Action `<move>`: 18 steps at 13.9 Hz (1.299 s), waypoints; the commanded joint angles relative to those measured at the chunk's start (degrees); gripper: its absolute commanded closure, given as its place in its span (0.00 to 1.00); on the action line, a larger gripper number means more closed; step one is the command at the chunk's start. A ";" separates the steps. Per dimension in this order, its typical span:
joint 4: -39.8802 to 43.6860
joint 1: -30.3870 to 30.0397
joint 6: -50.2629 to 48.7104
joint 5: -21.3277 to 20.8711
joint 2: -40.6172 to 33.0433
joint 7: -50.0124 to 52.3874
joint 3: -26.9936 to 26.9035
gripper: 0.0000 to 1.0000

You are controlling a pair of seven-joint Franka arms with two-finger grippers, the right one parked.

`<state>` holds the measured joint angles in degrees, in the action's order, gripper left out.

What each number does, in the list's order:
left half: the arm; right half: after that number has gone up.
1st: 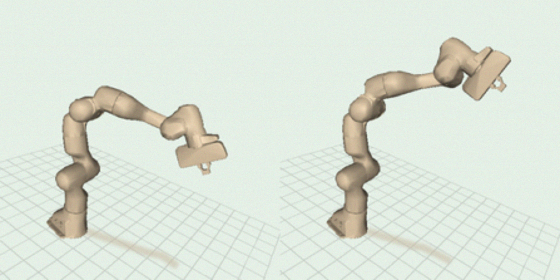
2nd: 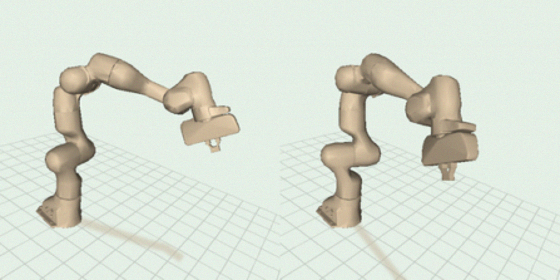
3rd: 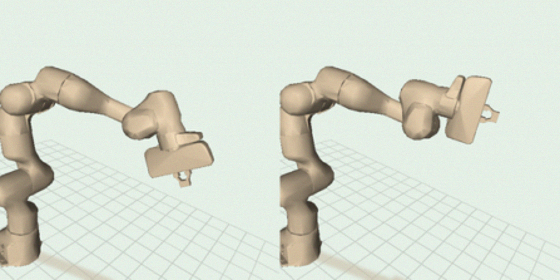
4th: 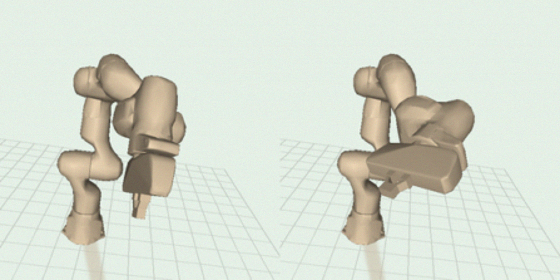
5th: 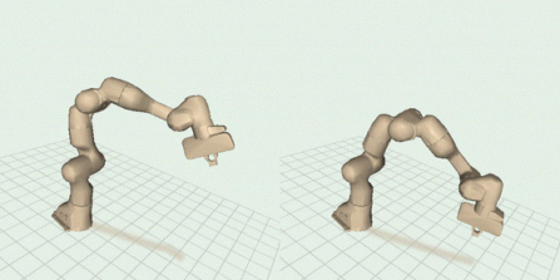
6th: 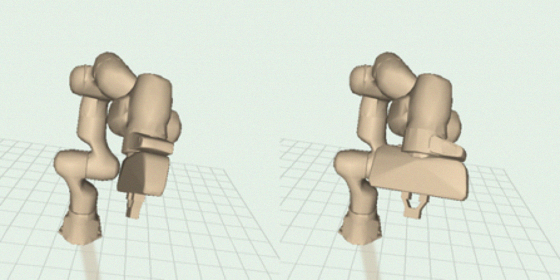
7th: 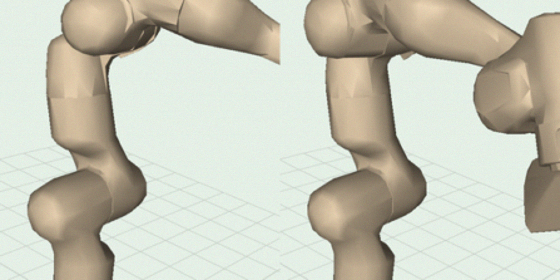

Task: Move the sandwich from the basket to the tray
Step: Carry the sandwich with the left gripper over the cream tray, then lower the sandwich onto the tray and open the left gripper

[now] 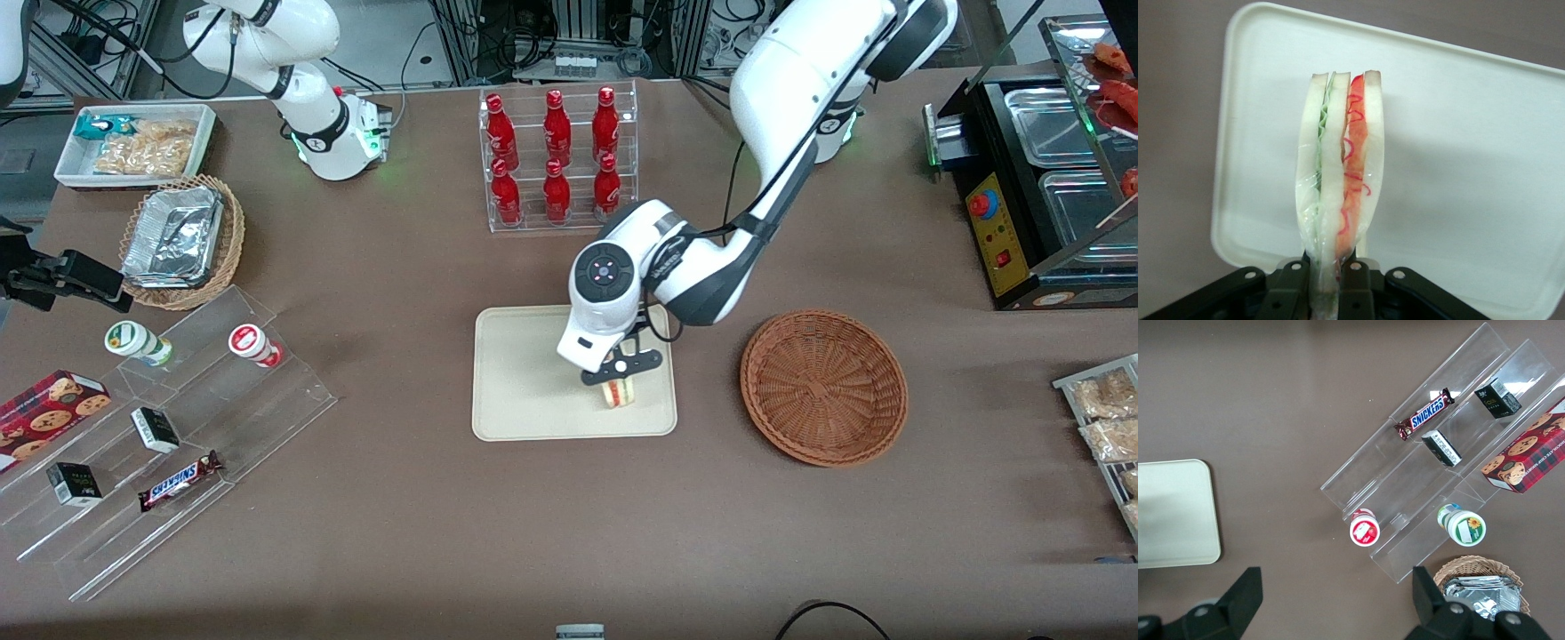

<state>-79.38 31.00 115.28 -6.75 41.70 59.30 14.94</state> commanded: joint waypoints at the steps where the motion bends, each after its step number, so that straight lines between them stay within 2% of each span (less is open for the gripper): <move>1: 5.55 2.05 1.26 -0.11 3.82 -0.32 -0.62 0.84; 6: 7.75 2.40 1.79 -0.11 6.55 -2.17 0.00 0.81; 7: 7.66 2.49 1.79 -0.20 6.64 -2.17 0.17 0.76; 8: 7.75 2.84 1.88 -0.20 6.81 -1.99 0.17 0.54; 9: 7.84 3.19 1.88 -0.28 6.82 -1.73 0.17 0.07; 10: 7.93 3.28 1.79 -0.55 6.56 -1.64 0.09 0.00; 15: 11.53 2.05 1.09 -0.37 3.31 -1.38 -0.44 0.00; 18: 11.27 0.30 -5.39 -0.81 -1.86 -1.55 -0.53 0.00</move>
<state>-67.07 32.45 114.14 -6.81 44.01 57.67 14.60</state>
